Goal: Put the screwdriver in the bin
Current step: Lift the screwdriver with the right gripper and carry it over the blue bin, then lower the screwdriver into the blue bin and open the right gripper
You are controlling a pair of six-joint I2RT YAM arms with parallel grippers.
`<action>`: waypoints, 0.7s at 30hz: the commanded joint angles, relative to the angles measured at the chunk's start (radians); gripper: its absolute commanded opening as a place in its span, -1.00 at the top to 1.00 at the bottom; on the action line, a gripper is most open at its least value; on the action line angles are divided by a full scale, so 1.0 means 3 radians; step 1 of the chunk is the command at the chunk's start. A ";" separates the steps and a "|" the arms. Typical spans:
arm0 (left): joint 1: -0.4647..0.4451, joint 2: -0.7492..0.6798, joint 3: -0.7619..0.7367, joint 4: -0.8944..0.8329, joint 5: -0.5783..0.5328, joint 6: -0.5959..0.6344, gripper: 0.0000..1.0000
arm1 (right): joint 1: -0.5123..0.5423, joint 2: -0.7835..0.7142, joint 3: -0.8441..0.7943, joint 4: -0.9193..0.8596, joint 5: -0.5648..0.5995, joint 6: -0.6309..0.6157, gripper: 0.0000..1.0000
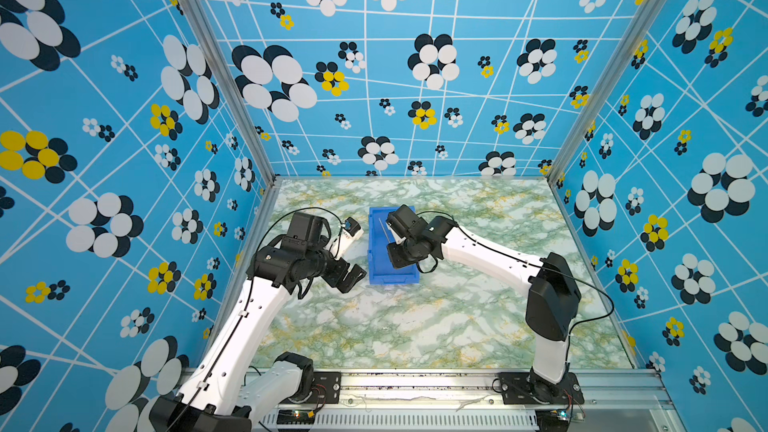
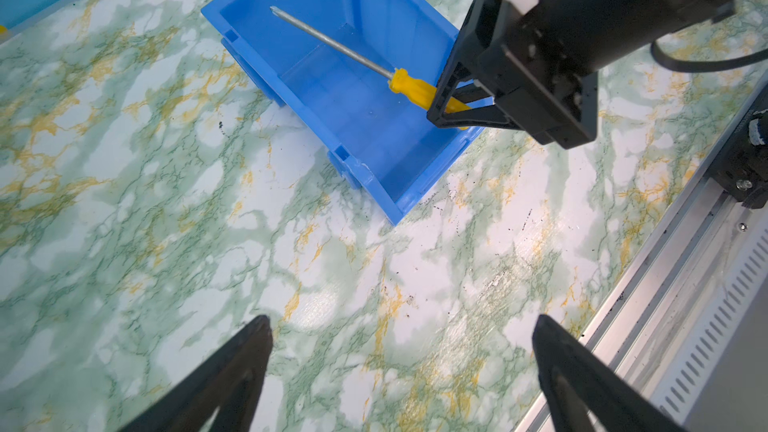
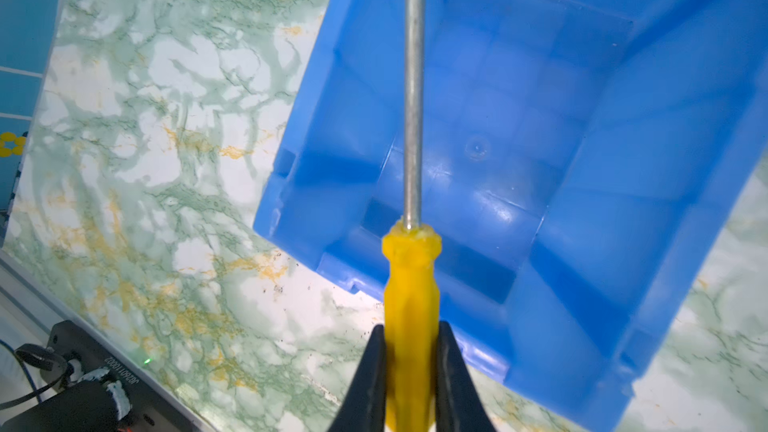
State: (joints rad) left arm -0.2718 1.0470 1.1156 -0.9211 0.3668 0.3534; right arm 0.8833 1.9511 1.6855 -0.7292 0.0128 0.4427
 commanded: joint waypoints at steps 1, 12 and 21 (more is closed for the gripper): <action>-0.0024 -0.0060 0.0034 -0.0025 -0.0021 0.0032 -0.99 | 0.0017 0.0174 0.0184 -0.0110 0.0034 -0.0074 0.77; -0.0025 -0.0120 0.0022 -0.0039 0.0040 0.0013 -0.99 | 0.0016 0.0684 0.0591 -0.0263 0.0178 -0.0125 0.75; -0.0024 -0.0115 0.0019 -0.0022 0.0071 -0.0021 -0.99 | 0.0016 0.0949 0.0723 -0.0298 0.0268 -0.0141 0.74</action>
State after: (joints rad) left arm -0.2718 1.0214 1.1156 -0.9207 0.3679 0.3523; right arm 0.8833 2.2124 1.8698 -0.7887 0.0708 0.4171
